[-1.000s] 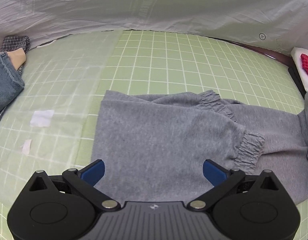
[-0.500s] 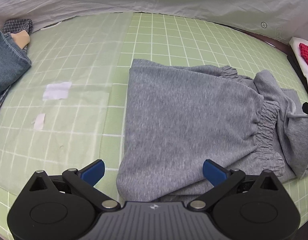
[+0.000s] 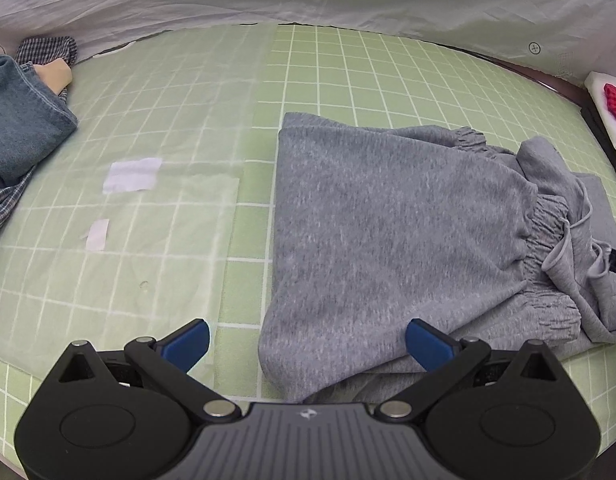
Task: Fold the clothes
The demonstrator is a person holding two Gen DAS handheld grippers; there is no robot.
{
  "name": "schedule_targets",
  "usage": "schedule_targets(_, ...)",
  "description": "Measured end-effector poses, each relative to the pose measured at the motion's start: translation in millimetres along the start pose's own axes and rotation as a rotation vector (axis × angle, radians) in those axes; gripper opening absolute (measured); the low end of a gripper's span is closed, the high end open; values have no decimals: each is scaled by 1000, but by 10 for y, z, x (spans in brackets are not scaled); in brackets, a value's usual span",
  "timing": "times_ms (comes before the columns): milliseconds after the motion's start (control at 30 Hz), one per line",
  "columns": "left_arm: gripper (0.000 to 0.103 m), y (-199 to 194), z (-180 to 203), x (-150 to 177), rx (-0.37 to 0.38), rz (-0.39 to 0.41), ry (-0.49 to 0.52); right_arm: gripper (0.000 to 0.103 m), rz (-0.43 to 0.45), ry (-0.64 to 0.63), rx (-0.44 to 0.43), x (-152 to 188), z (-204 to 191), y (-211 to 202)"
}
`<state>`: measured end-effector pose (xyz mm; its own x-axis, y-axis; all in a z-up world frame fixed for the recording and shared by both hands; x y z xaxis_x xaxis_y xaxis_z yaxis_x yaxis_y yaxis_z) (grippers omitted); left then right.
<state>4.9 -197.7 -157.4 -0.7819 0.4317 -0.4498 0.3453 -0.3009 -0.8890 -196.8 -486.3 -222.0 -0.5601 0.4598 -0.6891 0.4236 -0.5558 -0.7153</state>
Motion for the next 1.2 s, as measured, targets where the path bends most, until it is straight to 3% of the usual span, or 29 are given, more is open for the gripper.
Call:
schedule_targets(133, 103, -17, -34, 51, -11, -6, -8, 84, 100, -174, -177, -123, -687, -257)
schedule_targets(233, 103, -35, -75, 84, -19, -7, -24, 85, 143, -208, -240, -172, -839, -394)
schedule_targets(333, 103, -49, -126, 110, -27, -6, -46, 85, 157, -139, -198, -244, -685, -380)
schedule_targets(433, 103, -62, -174, 123, -34, -4, -61, 85, 133, 17, -120, -297, -374, -256)
schedule_targets(533, 103, -76, -218, 121, -40, 0, -67, 86, 92, 65, -47, -275, -206, -85)
schedule_targets(633, 103, -98, -279, 80, -40, 14, -77, 87, 45, 44, -56, -229, -284, 51)
schedule_targets(867, 103, -87, -481, -22, -48, 18, -144, 82, 97, -177, -64, -247, -822, -119)
schedule_targets(967, 103, -64, -475, -25, -35, 13, -150, 87, 74, -109, -81, -239, -676, -172)
schedule_targets(1033, 103, -40, -448, -26, -19, 10, -151, 98, 49, -50, -82, -220, -543, -201)
schedule_targets(1200, 103, 28, -410, -80, 15, 15, -170, 101, -52, -31, -12, -101, -307, -220)
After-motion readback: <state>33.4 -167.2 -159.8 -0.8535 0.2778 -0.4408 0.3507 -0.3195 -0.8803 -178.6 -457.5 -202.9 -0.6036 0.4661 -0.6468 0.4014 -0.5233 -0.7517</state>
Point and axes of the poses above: each gripper's, at about its wrist camera, not at the fingertips, and y roughly the way its jaws point, z to its right, x to its underside, the point moved 6 cm from there along y, roughly the way its jaws point, and after that the axes turned 5 degrees about -y, right-handed, at the moved point
